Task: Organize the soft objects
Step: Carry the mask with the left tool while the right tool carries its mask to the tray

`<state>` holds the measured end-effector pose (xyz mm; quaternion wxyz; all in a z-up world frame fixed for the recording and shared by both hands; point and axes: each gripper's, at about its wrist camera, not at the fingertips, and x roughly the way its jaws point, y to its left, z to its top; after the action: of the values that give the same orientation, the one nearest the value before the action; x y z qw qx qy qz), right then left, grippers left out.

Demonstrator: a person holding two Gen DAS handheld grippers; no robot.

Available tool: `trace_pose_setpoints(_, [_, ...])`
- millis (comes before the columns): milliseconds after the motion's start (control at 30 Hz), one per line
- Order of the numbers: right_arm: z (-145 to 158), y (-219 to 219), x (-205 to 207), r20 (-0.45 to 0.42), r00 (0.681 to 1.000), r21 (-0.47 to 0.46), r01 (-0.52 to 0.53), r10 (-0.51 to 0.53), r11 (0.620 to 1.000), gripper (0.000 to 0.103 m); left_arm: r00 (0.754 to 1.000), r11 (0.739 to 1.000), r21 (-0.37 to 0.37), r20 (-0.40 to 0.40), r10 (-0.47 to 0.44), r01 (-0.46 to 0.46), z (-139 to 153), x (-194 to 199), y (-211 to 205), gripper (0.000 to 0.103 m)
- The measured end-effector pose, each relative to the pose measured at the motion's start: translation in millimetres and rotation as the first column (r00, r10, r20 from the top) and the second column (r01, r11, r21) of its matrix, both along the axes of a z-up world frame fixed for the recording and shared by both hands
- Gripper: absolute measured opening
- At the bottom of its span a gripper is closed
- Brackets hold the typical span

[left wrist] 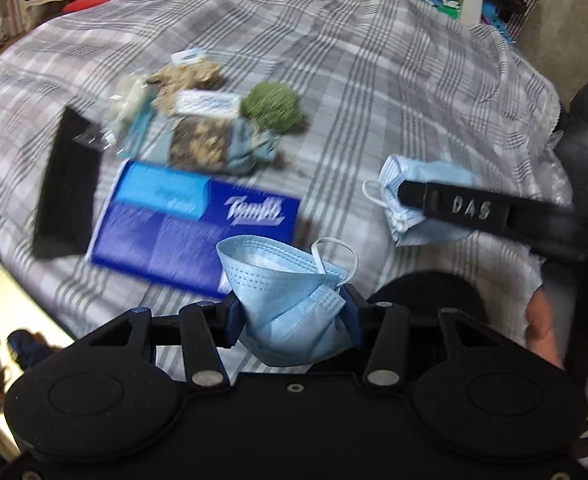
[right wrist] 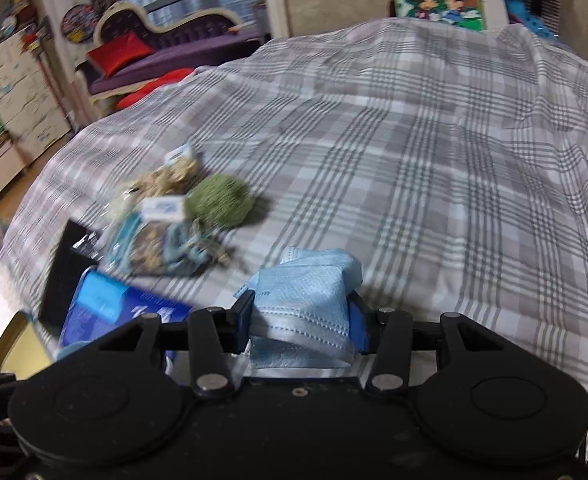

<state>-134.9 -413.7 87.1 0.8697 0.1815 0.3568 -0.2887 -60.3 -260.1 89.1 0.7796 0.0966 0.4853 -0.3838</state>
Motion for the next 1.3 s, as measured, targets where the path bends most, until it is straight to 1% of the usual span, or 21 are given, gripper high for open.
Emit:
trace_pose_setpoints(167, [7,25,2,-0.021,0.997,0.006,-0.069,0.069,0.998,0.046,0.998,0.998,0.016,0.005,0.062,-0.062,-5,-10,33,0.048])
trace_pose_setpoints(367, [13,58,3,-0.026,0.987,0.026,-0.156,0.157,0.987,0.046,0.988,0.988,0.026,0.023,0.153,-0.154,-9,-12,73,0.048])
trace_pose_setpoints(500, [15,86,9,-0.027,0.973,0.036,-0.228,0.229,0.973,0.046,0.973,0.973,0.039,0.043,0.227,-0.229,-14,-9,101,0.048])
trace_pose_setpoints(600, [17,111,17,-0.031,0.956,0.029,-0.29,0.291,0.957,0.046,0.953,0.952,0.043,0.049,0.3,-0.302,-18,0,125,0.048])
trace_pose_setpoints(700, [17,137,28,-0.041,0.932,0.032,-0.359,0.361,0.933,0.046,0.92,0.92,0.04,0.037,0.389,-0.39,-24,14,150,0.048])
trace_pose_setpoints(767, [15,155,36,-0.049,0.914,0.04,-0.402,0.403,0.915,0.046,0.894,0.893,0.038,0.033,0.447,-0.448,-29,24,167,0.048])
trace_pose_setpoints(900, [13,186,57,-0.047,0.877,0.059,-0.475,0.477,0.878,0.046,0.834,0.833,0.036,0.045,0.55,-0.552,-37,43,198,0.048])
trace_pose_setpoints(967, [12,201,67,-0.05,0.858,0.061,-0.508,0.511,0.859,0.046,0.804,0.804,0.036,0.035,0.593,-0.594,-43,56,214,0.048])
trace_pose_setpoints(1100, [8,229,91,-0.063,0.823,0.068,-0.561,0.564,0.825,0.046,0.759,0.758,0.038,0.037,0.65,-0.651,-51,81,238,0.048])
trace_pose_setpoints(1300, [-6,261,122,-0.089,0.779,0.087,-0.614,0.62,0.784,0.046,0.692,0.692,0.041,0.098,0.715,-0.72,-57,124,262,0.048])
